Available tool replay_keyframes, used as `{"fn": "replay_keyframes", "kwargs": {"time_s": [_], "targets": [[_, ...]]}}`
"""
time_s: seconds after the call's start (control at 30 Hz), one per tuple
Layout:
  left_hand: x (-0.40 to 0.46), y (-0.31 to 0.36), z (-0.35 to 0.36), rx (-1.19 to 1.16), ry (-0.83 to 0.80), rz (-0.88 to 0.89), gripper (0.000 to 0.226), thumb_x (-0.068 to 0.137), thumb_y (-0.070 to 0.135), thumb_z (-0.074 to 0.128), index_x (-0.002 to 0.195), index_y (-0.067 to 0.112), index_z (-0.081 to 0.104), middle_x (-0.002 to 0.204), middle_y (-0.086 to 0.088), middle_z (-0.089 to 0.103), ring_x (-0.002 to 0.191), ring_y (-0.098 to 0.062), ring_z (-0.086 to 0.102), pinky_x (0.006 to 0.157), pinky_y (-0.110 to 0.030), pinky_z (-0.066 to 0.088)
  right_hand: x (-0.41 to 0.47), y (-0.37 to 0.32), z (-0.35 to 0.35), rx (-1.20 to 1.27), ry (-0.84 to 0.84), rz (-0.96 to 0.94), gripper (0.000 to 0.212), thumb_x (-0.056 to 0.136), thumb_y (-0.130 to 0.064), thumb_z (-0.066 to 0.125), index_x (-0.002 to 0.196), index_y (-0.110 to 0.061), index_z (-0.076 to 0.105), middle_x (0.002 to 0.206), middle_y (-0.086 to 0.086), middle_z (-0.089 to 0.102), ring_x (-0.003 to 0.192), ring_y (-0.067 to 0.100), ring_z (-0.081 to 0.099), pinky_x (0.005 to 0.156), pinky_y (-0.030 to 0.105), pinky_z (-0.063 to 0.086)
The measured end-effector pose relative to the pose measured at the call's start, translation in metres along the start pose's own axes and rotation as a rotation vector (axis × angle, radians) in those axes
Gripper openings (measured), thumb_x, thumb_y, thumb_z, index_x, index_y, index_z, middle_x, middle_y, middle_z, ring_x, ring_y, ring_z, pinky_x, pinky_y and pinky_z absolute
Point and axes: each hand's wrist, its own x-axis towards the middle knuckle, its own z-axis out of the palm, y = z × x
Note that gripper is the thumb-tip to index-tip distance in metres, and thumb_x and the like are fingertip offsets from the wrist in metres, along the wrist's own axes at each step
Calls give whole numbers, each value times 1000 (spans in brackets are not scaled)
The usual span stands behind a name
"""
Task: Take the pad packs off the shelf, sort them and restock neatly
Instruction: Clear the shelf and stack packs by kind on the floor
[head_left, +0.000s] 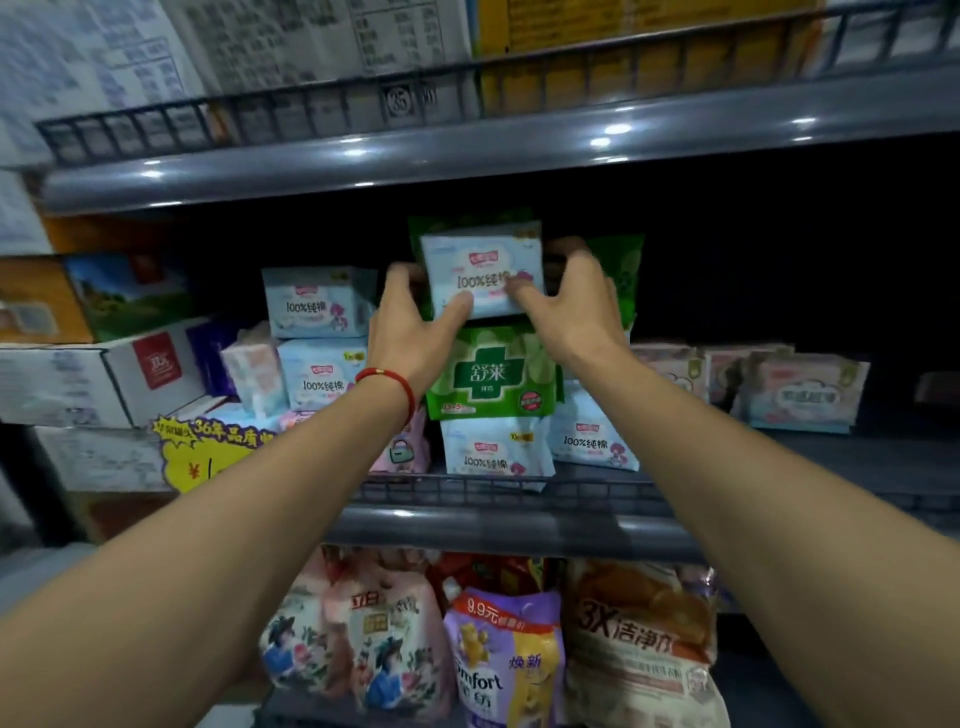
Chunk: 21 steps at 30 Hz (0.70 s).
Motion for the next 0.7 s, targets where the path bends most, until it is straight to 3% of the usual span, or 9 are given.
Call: {"fn": "replay_keyframes", "kwargs": {"time_s": [0.1, 0.17, 0.3, 0.4, 0.47, 0.53, 0.63, 0.7], "targets": [[-18, 12, -5, -130, -51, -25, 48, 80, 47, 77, 112, 24, 50, 113, 2, 67, 103, -13, 68, 89, -43, 59, -13, -1, -24, 92, -10, -11, 45, 83, -34, 81, 121, -18, 61, 113, -4, 72, 101, 13, 69, 91, 36, 58], [-36, 21, -8, -221, -74, -41, 53, 75, 51, 79, 107, 24, 47, 116, -3, 65, 106, -17, 67, 88, -43, 60, -25, 4, -42, 158, -48, -14, 51, 79, -35, 84, 120, -20, 58, 113, -5, 72, 99, 11, 70, 88, 38, 60], [-81, 27, -5, -432, -144, -250, 60, 78, 30, 87, 116, 18, 42, 116, -10, 66, 102, -25, 72, 87, -48, 60, -50, 28, -75, 166, -213, 16, 43, 92, -36, 76, 125, -22, 52, 111, 1, 69, 98, 12, 71, 81, 32, 61], [-120, 11, 0, -544, -137, -458, 70, 75, 18, 89, 125, 19, 40, 112, -12, 70, 97, -28, 74, 86, -50, 61, -51, 68, -84, -74, -256, 111, 33, 100, -37, 64, 127, -21, 55, 121, 5, 66, 109, 22, 66, 88, 39, 58], [-146, -5, -1, -604, -121, -551, 69, 75, 14, 87, 128, 18, 43, 114, -14, 71, 95, -28, 75, 82, -48, 62, -50, 97, -80, -380, -357, 122, 45, 99, -32, 65, 140, -17, 53, 141, 8, 58, 126, 28, 57, 100, 37, 50], [-168, -20, -5, -669, -84, -613, 64, 77, 10, 83, 129, 15, 47, 115, -15, 71, 94, -27, 75, 77, -44, 63, -52, 114, -69, -506, -444, 124, 63, 97, -30, 68, 152, -15, 41, 155, 11, 44, 137, 30, 48, 108, 36, 41], [-194, -43, -12, -789, -67, -704, 58, 77, 6, 78, 129, 10, 54, 115, -14, 71, 97, -28, 75, 76, -43, 64, -52, 125, -47, -548, -487, 114, 86, 91, -35, 76, 159, -14, 27, 163, 11, 30, 146, 32, 36, 119, 41, 34], [-204, -55, -16, -817, -122, -761, 62, 72, 11, 78, 130, 6, 58, 119, -15, 72, 101, -30, 74, 76, -43, 64, -49, 132, -37, -678, -447, 105, 88, 87, -37, 80, 156, -14, 31, 159, 14, 30, 142, 38, 38, 117, 46, 37]]}}
